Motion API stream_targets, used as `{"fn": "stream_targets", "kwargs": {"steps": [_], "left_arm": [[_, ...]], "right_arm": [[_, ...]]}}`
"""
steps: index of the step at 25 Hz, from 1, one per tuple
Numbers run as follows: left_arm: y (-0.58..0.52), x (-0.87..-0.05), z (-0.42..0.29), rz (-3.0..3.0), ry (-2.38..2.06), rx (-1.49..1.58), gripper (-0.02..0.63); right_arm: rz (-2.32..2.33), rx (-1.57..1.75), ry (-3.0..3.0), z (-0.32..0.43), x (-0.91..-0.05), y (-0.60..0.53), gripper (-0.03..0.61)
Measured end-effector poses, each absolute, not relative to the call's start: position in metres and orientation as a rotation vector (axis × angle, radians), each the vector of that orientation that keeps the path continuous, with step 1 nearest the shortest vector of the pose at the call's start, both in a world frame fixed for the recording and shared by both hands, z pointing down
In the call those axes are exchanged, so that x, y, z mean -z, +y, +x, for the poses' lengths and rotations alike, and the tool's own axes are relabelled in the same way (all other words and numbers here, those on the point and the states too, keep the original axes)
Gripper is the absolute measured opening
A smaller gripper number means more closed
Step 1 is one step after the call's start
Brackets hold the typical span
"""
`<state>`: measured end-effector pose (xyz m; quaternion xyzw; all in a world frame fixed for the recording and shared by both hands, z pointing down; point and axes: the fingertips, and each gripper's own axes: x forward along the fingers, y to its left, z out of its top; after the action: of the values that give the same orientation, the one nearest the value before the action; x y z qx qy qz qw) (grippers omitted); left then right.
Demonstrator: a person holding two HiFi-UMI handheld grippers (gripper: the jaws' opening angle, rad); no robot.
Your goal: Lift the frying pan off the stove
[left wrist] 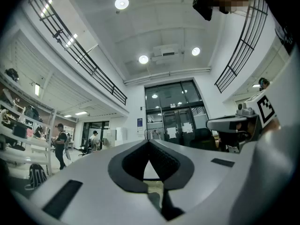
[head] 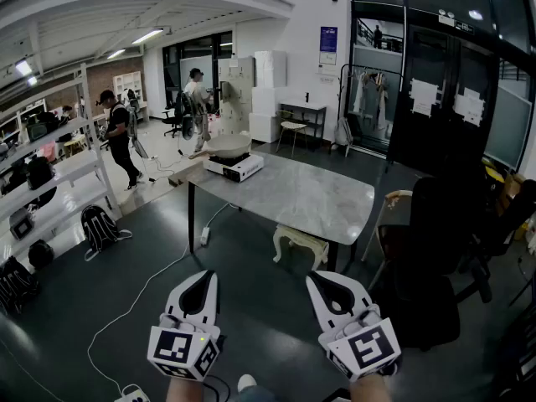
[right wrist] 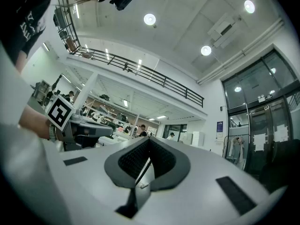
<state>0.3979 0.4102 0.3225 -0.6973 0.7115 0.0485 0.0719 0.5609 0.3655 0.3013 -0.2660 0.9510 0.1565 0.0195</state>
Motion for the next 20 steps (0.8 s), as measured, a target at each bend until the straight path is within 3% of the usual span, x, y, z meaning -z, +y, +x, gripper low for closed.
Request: {"fn": "stream_targets", "kwargs": {"steps": [11, 20], "left_arm": [[0.402, -0.343, 0.377, -2.100, 2.178, -0.103, 0.011], [0.344, -0.338, 0.312, -2.076, 2.211, -0.130, 0.011]], "right_arm": [[-0.797, -0.419, 3.006, 0.538, -0.324, 0.351, 0.025], [-0.747, -0.406, 3.017, 0.472, -0.317, 0.291, 0.025]]}}
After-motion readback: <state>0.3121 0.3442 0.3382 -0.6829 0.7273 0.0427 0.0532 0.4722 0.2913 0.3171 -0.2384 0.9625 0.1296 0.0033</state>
